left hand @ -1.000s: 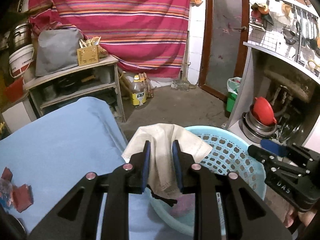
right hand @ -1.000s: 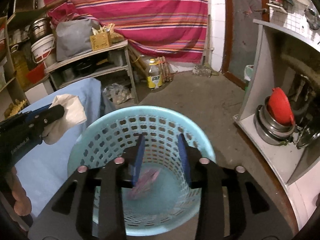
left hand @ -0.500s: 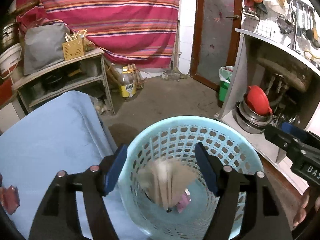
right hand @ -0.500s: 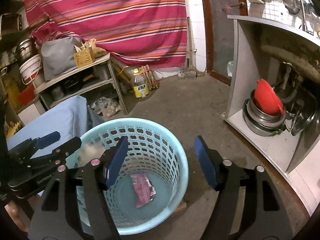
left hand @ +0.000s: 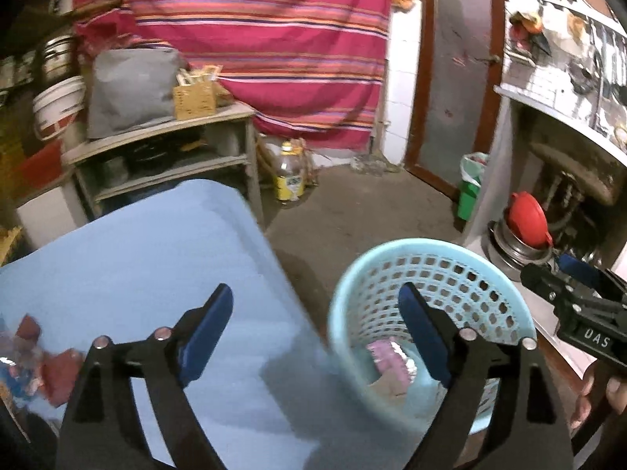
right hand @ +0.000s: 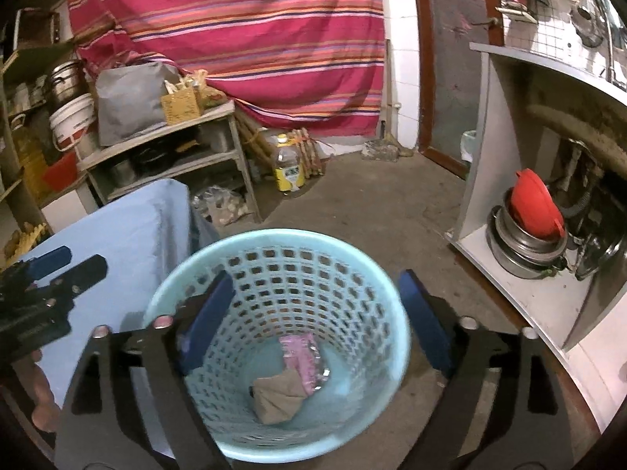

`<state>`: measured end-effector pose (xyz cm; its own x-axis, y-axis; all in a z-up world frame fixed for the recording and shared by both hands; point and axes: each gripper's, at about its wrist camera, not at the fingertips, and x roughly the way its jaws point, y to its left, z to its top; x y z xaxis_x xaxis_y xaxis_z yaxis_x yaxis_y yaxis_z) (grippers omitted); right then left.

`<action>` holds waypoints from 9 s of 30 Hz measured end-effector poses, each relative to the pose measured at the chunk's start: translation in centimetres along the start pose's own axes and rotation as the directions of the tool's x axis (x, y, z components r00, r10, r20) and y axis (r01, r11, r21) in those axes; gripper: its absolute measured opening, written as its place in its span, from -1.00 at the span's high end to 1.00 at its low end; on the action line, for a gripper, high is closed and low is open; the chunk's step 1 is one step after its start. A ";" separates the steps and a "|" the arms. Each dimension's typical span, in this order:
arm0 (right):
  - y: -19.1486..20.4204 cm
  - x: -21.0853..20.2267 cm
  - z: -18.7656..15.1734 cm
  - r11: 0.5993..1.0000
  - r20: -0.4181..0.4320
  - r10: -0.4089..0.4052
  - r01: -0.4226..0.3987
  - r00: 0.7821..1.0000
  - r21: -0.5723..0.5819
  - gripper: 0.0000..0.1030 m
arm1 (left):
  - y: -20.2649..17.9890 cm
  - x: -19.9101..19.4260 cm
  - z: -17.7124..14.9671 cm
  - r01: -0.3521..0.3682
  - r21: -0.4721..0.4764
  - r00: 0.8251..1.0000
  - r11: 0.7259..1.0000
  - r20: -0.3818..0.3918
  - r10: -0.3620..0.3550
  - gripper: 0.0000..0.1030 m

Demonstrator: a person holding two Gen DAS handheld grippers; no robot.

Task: Collect trash
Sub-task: 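Move both open grippers back over the trash pile on the table, then grasp the clear plastic bag with the right gripper while the left gripper grasps the orange snack bag, then carry both bags over the light blue basket and open both grippers to drop them, then move both open grippers back toward the remaining trash on the table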

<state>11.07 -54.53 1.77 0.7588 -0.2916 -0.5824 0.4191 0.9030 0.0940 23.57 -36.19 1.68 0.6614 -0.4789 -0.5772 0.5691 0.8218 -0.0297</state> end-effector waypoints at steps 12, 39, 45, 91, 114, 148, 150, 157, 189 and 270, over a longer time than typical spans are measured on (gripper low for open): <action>7.9 -1.5 0.1 0.995 0.048 0.097 -0.096 0.994 -0.023 -0.91 | 11.1 -9.3 -3.5 -0.169 -0.055 0.984 0.984 0.037 0.172 -0.90; 28.5 0.2 -3.9 0.934 -0.049 0.207 -0.212 0.977 -0.286 -0.91 | 34.9 -18.6 -13.1 -0.430 -0.234 0.903 0.872 -0.086 0.422 -0.90; 33.2 1.8 -5.0 0.900 -0.102 0.250 -0.270 0.963 -0.341 -0.91 | 38.8 -18.5 -13.5 -0.446 -0.257 0.895 0.857 -0.107 0.433 -0.90; 44.5 3.6 -7.4 0.730 -0.215 0.448 -0.494 0.868 -0.473 0.97 | 43.8 -12.3 -15.8 -0.350 -0.204 0.925 0.914 -0.227 0.303 0.87; 30.1 -0.2 -1.6 0.862 -0.055 0.381 -0.376 0.923 -0.340 0.97 | 31.5 -17.9 -5.1 -0.400 -0.151 0.908 0.904 0.069 0.413 0.88; 1.3 -2.3 0.1 0.999 0.028 0.035 -0.035 0.999 0.006 0.97 | 0.2 -4.7 2.7 0.065 0.020 0.991 0.998 0.120 -0.067 0.88; -0.1 -2.2 -0.2 0.999 0.018 0.030 -0.031 0.999 0.041 0.97 | -1.2 -3.5 3.0 0.093 0.021 0.990 0.995 0.107 -0.095 0.88; -3.3 -2.0 -0.6 0.994 0.001 0.014 -0.014 1.000 0.106 0.97 | -6.3 1.4 2.5 0.146 0.059 0.988 0.988 0.032 -0.148 0.88; 0.3 2.0 -1.2 0.998 -0.092 0.038 -0.033 0.995 0.048 0.79 | -0.8 -0.8 0.7 -0.028 0.016 0.999 0.999 -0.022 0.029 -0.81; 43.9 9.6 -10.1 0.832 -0.420 0.338 -0.476 0.842 -0.285 -0.91 | 40.7 -18.6 -19.2 -0.430 -0.315 0.893 0.846 -0.286 0.347 -0.90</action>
<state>31.72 -14.48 -7.84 0.5712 0.1918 -0.7981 -0.1540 0.9801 0.1253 25.06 12.06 -4.44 0.6486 -0.0543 -0.7592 0.0434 0.9985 -0.0344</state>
